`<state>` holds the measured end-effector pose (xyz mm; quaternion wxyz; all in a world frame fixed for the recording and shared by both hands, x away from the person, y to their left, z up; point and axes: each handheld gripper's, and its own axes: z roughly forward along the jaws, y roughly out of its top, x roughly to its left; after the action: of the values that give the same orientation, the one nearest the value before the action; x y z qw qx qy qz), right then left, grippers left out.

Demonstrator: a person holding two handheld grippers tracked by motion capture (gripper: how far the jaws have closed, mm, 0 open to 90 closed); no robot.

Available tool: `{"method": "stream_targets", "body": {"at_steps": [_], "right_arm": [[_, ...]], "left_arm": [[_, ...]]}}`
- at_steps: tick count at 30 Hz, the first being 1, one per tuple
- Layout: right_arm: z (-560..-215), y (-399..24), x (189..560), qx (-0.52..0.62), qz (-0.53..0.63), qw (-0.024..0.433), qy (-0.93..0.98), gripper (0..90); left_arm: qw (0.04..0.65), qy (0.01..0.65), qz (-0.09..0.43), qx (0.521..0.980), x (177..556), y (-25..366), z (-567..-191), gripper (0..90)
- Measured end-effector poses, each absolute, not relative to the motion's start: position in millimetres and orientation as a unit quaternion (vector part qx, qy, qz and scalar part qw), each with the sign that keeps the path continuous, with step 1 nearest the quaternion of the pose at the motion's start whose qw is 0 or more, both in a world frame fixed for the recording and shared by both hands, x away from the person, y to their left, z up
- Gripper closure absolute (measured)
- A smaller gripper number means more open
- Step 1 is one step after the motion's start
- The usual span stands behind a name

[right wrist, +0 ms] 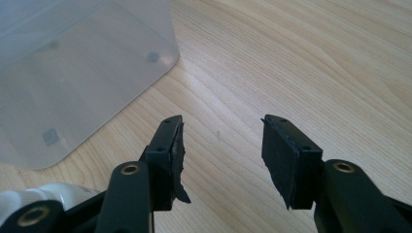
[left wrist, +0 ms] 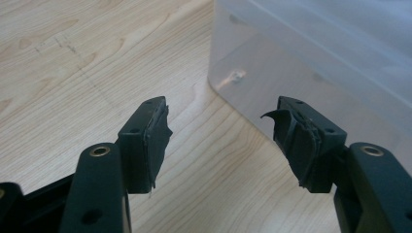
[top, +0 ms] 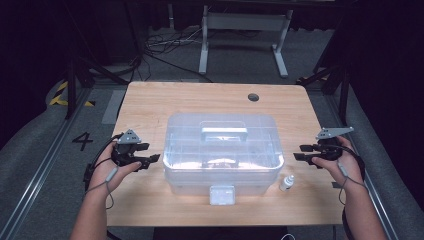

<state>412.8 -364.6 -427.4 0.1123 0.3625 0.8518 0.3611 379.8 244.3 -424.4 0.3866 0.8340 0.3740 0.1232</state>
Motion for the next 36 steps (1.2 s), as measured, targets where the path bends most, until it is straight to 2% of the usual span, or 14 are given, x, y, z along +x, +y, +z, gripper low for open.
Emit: {"method": "stream_targets", "body": {"at_steps": [19,31,36], "right_arm": [[-426.0,-363.9,410.0,0.364,0.366,0.106,0.850,51.4],[-426.1,-363.8,408.4,0.368,0.364,0.102,0.849,51.4],[-426.6,-365.0,406.4,0.374,0.366,0.098,0.846,51.0]], "left_arm": [[0.406,0.379,0.120,0.823,377.9,243.8,-414.5,37.9],[0.428,0.362,0.127,0.818,369.4,247.8,-389.4,39.8],[0.449,0.338,0.126,0.817,366.2,244.6,-365.8,40.5]]}}
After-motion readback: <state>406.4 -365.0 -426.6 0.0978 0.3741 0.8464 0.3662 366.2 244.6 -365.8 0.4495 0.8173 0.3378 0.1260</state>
